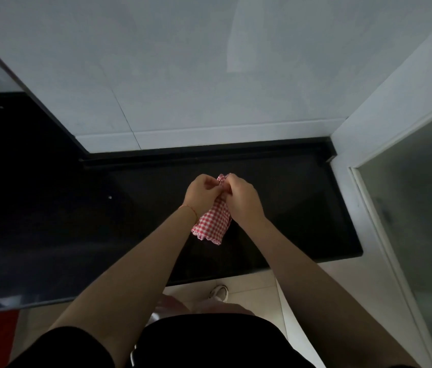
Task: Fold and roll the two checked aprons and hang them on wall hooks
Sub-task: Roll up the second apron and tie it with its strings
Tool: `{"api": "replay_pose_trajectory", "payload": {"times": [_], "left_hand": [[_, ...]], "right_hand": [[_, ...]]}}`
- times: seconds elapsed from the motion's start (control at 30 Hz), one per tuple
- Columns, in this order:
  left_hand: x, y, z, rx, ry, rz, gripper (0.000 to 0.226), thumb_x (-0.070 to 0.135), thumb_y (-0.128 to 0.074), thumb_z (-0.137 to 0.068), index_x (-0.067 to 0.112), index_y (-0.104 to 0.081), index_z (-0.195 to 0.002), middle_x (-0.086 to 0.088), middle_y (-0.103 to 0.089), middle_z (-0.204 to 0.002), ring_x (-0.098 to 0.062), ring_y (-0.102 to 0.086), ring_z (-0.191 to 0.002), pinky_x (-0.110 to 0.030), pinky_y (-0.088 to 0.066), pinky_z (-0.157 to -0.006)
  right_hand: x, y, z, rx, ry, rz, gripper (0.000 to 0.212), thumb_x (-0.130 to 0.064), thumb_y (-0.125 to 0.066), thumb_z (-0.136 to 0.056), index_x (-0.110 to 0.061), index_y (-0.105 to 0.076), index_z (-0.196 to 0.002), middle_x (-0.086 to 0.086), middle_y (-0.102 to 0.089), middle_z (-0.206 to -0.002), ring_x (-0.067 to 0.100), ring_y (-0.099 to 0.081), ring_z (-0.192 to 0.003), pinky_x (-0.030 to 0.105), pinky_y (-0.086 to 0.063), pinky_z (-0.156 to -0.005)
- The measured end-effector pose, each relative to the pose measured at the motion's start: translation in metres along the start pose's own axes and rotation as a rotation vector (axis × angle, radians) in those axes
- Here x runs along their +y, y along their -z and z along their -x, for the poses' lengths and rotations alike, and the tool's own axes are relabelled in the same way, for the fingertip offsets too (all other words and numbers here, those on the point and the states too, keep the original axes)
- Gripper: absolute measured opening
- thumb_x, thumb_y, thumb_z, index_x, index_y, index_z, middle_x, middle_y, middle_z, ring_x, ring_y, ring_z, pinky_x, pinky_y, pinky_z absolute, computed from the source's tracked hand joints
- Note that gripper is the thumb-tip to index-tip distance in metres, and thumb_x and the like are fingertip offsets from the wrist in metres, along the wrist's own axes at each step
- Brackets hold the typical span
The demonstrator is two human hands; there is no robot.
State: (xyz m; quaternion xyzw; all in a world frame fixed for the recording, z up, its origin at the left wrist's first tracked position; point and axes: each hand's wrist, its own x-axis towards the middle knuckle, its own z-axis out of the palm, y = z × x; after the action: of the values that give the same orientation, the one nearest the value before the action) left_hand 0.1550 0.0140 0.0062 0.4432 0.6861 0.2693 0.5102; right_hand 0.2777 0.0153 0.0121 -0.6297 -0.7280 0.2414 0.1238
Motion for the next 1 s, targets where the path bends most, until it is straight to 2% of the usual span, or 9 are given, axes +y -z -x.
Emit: {"api": "replay_pose_trajectory", "payload": {"times": [0.07, 0.13, 0.23, 0.4, 0.47, 0.57, 0.8, 0.9, 1.0], "left_hand": [[0.0, 0.002, 0.001, -0.052, -0.019, -0.001, 0.024, 0.016, -0.068, -0.088, 0.022, -0.055, -0.107, 0.006, -0.062, -0.102, -0.007, -0.06, -0.096, -0.025, -0.05, -0.084], [0.002, 0.003, 0.001, -0.071, -0.056, -0.097, 0.027, 0.01, -0.068, -0.086, 0.023, -0.053, -0.104, 0.007, -0.062, -0.099, -0.007, -0.06, -0.094, -0.023, -0.05, -0.084], [0.006, 0.002, -0.001, -0.031, -0.065, -0.146, 0.026, 0.006, -0.067, -0.087, 0.025, -0.053, -0.098, 0.005, -0.063, -0.096, -0.009, -0.062, -0.092, -0.022, -0.051, -0.078], [0.014, -0.003, -0.001, 0.063, -0.102, -0.212, 0.018, 0.008, -0.061, -0.091, 0.018, -0.053, -0.104, 0.0, -0.063, -0.095, -0.01, -0.061, -0.083, -0.027, -0.054, -0.078], [0.015, -0.006, 0.003, 0.103, -0.137, -0.27, 0.016, 0.009, -0.059, -0.093, 0.018, -0.053, -0.104, 0.0, -0.064, -0.094, -0.007, -0.06, -0.079, -0.025, -0.052, -0.076], [0.015, -0.009, 0.003, 0.109, -0.142, -0.295, 0.014, 0.01, -0.058, -0.093, 0.016, -0.057, -0.106, -0.002, -0.065, -0.097, -0.013, -0.063, -0.085, -0.032, -0.055, -0.083], [0.022, 0.0, 0.0, -0.08, -0.263, -0.715, 0.024, 0.023, -0.05, -0.1, 0.014, -0.067, -0.113, -0.006, -0.066, -0.107, -0.021, -0.063, -0.098, -0.034, -0.05, -0.093], [0.019, 0.001, -0.004, -0.043, -0.259, -0.688, 0.025, 0.027, -0.049, -0.1, 0.016, -0.07, -0.105, -0.003, -0.065, -0.098, -0.015, -0.062, -0.088, -0.028, -0.051, -0.084], [0.011, -0.002, -0.003, 0.036, -0.222, -0.524, 0.017, 0.026, -0.054, -0.098, 0.018, -0.069, -0.098, 0.001, -0.065, -0.093, -0.01, -0.06, -0.081, -0.023, -0.049, -0.077]], "right_hand": [[0.003, -0.002, 0.0, -0.026, 0.022, 0.039, 0.023, -0.014, -0.049, -0.1, -0.01, -0.058, -0.121, 0.005, -0.061, -0.114, 0.018, -0.059, -0.106, 0.014, -0.038, -0.084], [0.004, -0.005, -0.001, -0.014, 0.048, 0.009, 0.028, -0.011, -0.043, -0.101, -0.005, -0.059, -0.123, 0.01, -0.061, -0.122, 0.023, -0.056, -0.114, 0.016, -0.039, -0.089], [0.0, -0.006, 0.0, -0.062, 0.039, 0.106, 0.026, -0.016, -0.052, -0.099, -0.008, -0.056, -0.123, 0.009, -0.06, -0.122, 0.023, -0.057, -0.114, 0.031, -0.042, -0.098], [-0.003, -0.007, 0.003, 0.001, 0.049, 0.2, 0.039, -0.019, -0.063, -0.093, -0.009, -0.051, -0.129, 0.01, -0.056, -0.124, 0.021, -0.056, -0.111, 0.031, -0.042, -0.099], [-0.001, -0.009, 0.006, 0.024, 0.087, 0.246, 0.035, -0.018, -0.064, -0.092, -0.009, -0.053, -0.125, 0.01, -0.056, -0.122, 0.02, -0.056, -0.108, 0.029, -0.043, -0.096], [0.005, -0.009, 0.006, 0.1, 0.183, 0.205, 0.029, -0.017, -0.063, -0.092, -0.007, -0.058, -0.12, 0.011, -0.062, -0.115, 0.022, -0.059, -0.103, 0.031, -0.044, -0.094], [0.015, -0.011, 0.005, 0.115, 0.159, 0.096, 0.017, -0.019, -0.054, -0.098, -0.008, -0.061, -0.109, 0.005, -0.065, -0.099, 0.017, -0.062, -0.088, 0.025, -0.048, -0.082], [0.014, -0.015, 0.005, 0.171, 0.143, 0.105, 0.013, -0.016, -0.056, -0.097, -0.007, -0.063, -0.101, 0.006, -0.066, -0.09, 0.017, -0.063, -0.078, 0.028, -0.051, -0.075], [0.01, -0.019, 0.009, 0.236, 0.161, 0.115, 0.015, -0.012, -0.061, -0.093, -0.003, -0.066, -0.105, 0.01, -0.069, -0.095, 0.02, -0.066, -0.083, 0.03, -0.052, -0.078]]}}
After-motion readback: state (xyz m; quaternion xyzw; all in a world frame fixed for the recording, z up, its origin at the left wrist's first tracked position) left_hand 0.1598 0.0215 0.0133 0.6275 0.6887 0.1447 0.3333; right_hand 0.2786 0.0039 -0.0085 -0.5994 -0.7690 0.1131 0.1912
